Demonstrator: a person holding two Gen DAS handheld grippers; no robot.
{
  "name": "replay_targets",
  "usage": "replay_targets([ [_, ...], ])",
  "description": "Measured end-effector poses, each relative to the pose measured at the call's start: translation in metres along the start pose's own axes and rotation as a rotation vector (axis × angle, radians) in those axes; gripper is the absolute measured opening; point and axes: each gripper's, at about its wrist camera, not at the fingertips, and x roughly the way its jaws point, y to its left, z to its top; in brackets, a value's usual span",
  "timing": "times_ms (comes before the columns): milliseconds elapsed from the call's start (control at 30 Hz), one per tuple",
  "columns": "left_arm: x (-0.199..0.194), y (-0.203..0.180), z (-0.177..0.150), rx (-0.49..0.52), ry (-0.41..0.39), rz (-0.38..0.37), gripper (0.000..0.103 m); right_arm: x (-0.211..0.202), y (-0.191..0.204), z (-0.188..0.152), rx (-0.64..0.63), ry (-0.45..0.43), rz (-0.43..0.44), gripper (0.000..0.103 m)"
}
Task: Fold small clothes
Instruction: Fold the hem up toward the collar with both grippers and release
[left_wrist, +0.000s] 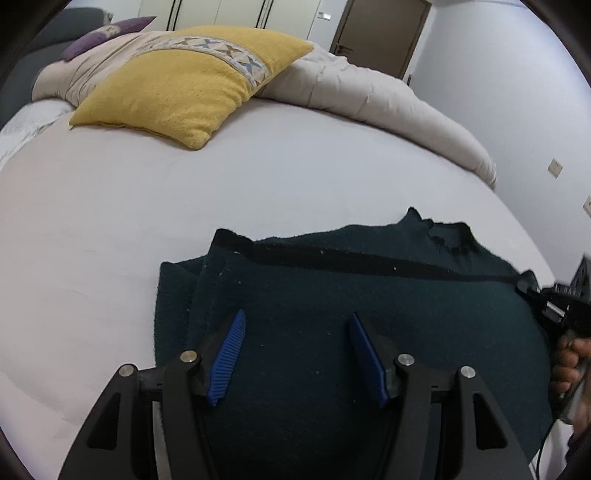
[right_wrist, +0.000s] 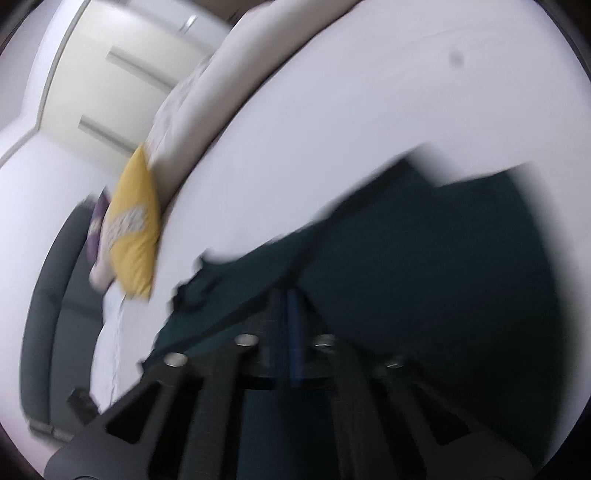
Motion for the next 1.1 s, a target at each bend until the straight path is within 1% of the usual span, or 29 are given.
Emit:
replay_targets([
  [33,-0.001,0.001,0.000,-0.005,-0.002,-0.008,0.061,-0.013,-0.017,0.004,0.032,-0.035,0.011,0.000],
  [67,-0.001,0.000,0.000,-0.008,0.000,-0.010,0.061,-0.024,-0.028,0.006,0.059,-0.061,-0.001,0.000],
  [100,-0.003,-0.001,0.000,-0.012,0.005,-0.006,0.060,-0.039,-0.039,0.008,0.084,-0.092,-0.032,0.000],
  [133,-0.010,-0.004,-0.001,-0.007,0.015,0.014,0.060,-0.050,-0.042,0.009,0.085,-0.109,-0.076,0.000],
  [167,-0.017,-0.007,-0.003,0.002,0.021,0.033,0.060,-0.060,-0.042,0.008,0.079,-0.113,-0.107,0.006],
  [200,-0.026,-0.011,-0.008,0.011,0.021,0.048,0.060,-0.071,-0.038,0.004,0.067,-0.111,-0.120,0.009],
  [233,-0.040,-0.018,-0.015,0.013,0.019,0.030,0.060,-0.083,-0.025,-0.005,0.033,-0.106,-0.111,0.011],
  [267,-0.050,-0.024,-0.022,0.013,0.013,0.007,0.060,-0.090,-0.012,-0.017,-0.002,-0.094,-0.076,0.013],
  [300,-0.059,-0.032,-0.030,0.024,0.014,-0.007,0.061,-0.094,0.006,-0.035,-0.042,-0.059,-0.027,0.016],
  [367,-0.072,-0.048,-0.054,0.064,0.040,-0.021,0.061,-0.091,0.042,-0.073,-0.117,0.033,0.076,0.032],
  [400,-0.072,-0.050,-0.060,0.074,0.055,-0.011,0.061,-0.084,0.060,-0.094,-0.162,0.095,0.125,0.035],
  [433,-0.070,-0.051,-0.069,0.083,0.074,0.014,0.061,-0.072,0.080,-0.121,-0.214,0.175,0.175,0.036],
  [467,-0.066,-0.048,-0.077,0.081,0.091,0.039,0.061,-0.063,0.091,-0.138,-0.242,0.233,0.200,0.036],
  [500,-0.061,-0.044,-0.083,0.070,0.108,0.041,0.061,-0.052,0.100,-0.155,-0.268,0.291,0.212,0.036],
  [533,-0.060,-0.042,-0.087,0.070,0.105,0.032,0.061,-0.038,0.108,-0.172,-0.290,0.344,0.193,0.036],
  [567,-0.062,-0.042,-0.088,0.077,0.099,0.030,0.061,-0.029,0.105,-0.179,-0.291,0.370,0.159,0.036],
  [600,-0.062,-0.043,-0.087,0.080,0.107,0.035,0.061,-0.024,0.098,-0.184,-0.280,0.377,0.133,0.033],
  [633,-0.061,-0.044,-0.087,0.087,0.113,0.042,0.061,-0.026,0.086,-0.183,-0.258,0.361,0.150,0.022],
  [667,-0.060,-0.044,-0.087,0.095,0.115,0.045,0.061,-0.030,0.076,-0.178,-0.226,0.346,0.151,0.016],
  [700,-0.060,-0.044,-0.088,0.099,0.116,0.046,0.061,-0.038,0.061,-0.171,-0.177,0.325,0.145,0.016],
  [733,-0.062,-0.045,-0.089,0.097,0.115,0.042,0.061,-0.050,0.044,-0.162,-0.129,0.285,0.147,0.016],
  [833,-0.063,-0.043,-0.091,0.090,0.113,0.035,0.061,-0.088,0.001,-0.137,-0.082,0.160,0.068,0.016],
  [900,-0.063,-0.043,-0.090,0.089,0.112,0.031,0.061,-0.115,-0.024,-0.126,-0.043,0.108,0.037,0.016],
  [1000,-0.063,-0.042,-0.090,0.086,0.111,0.024,0.061,-0.157,-0.047,-0.115,-0.036,0.003,-0.079,0.020],
  [1033,-0.063,-0.042,-0.090,0.085,0.110,0.021,0.061,-0.163,-0.051,-0.105,-0.028,-0.018,-0.123,0.029],
  [1067,-0.063,-0.042,-0.091,0.084,0.109,0.020,0.061,-0.172,-0.050,-0.105,-0.030,-0.040,-0.147,0.034],
  [1100,-0.064,-0.042,-0.091,0.084,0.108,0.020,0.061,-0.179,-0.046,-0.106,-0.042,-0.062,-0.156,0.037],
])
